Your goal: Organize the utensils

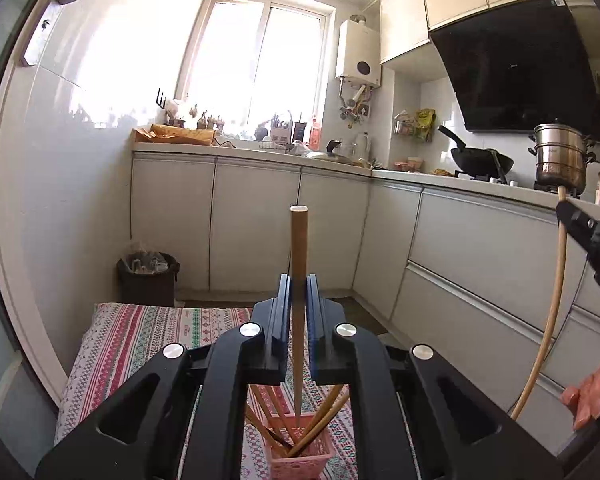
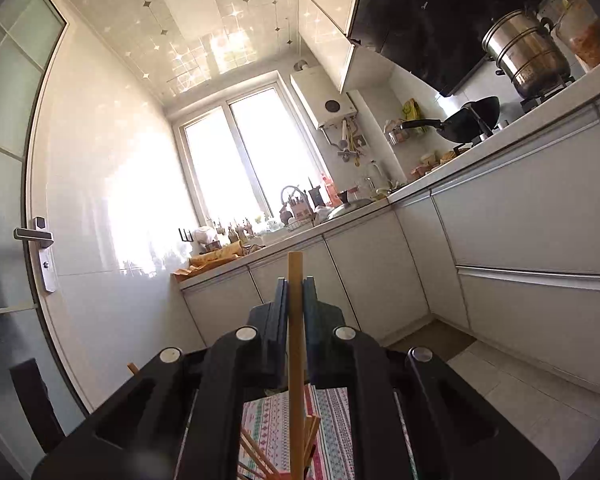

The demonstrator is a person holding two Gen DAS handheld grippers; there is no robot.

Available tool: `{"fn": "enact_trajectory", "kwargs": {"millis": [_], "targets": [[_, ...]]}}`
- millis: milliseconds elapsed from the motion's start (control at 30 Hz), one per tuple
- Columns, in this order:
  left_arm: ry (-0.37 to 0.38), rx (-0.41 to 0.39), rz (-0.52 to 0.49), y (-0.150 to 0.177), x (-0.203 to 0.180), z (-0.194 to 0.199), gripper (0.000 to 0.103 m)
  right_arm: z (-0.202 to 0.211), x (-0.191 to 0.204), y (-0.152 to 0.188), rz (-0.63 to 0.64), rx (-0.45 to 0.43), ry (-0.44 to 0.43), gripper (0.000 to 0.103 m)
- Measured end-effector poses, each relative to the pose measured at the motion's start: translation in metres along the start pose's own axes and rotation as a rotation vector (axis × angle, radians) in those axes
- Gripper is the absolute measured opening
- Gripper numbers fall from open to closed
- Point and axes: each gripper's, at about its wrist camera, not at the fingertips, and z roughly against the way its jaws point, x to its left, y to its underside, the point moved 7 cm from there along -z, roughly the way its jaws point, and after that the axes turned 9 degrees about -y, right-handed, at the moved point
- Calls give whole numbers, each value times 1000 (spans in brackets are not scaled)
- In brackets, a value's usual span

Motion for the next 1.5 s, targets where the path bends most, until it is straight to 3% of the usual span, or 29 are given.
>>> {"fn": "enact_trajectory", "kwargs": {"millis": [133, 167, 233, 300, 433, 533, 933, 967, 1000, 1067, 1200, 1333, 1400, 1467, 1500], "targets": [[17, 83, -24, 36, -4, -33, 10, -27, -4, 21, -20, -26, -11, 8], [16, 107, -25, 46, -3, -38, 18, -34, -6, 27, -30, -24, -11, 8], [17, 118, 16, 53, 6, -37, 23, -46, -8, 41, -36, -16, -9, 8], [14, 98, 65, 45, 20, -27, 23, -57, -10, 52, -48, 0, -12, 8], [-20, -20, 139, 10, 44, 7, 37, -70, -7, 70, -34, 5, 0, 8], [-32, -68, 170, -4, 56, 26, 40, -77, -2, 82, -7, 1, 13, 8], [-77, -65, 191, -7, 85, 34, 41, -97, 25, 124, 138, -60, 36, 10], [-80, -65, 201, -8, 88, 35, 44, -96, 26, 127, 138, -63, 36, 15], [-81, -66, 211, -8, 91, 36, 46, -95, 27, 130, 132, -57, 32, 31], [-87, -69, 219, -10, 94, 38, 52, -91, 28, 127, 109, -59, 26, 54], [-89, -77, 221, -13, 92, 43, 54, -78, 36, 112, 108, -88, 26, 62], [-85, -91, 229, -16, 90, 51, 64, -64, 38, 96, 120, -99, 42, 67], [-89, -98, 227, -18, 88, 54, 70, -57, 37, 90, 128, -98, 56, 76], [-111, -114, 231, -19, 87, 59, 94, -51, 36, 85, 141, -86, 64, 87], [-127, -133, 238, -20, 87, 62, 97, -46, 36, 83, 149, -82, 67, 91]]}}
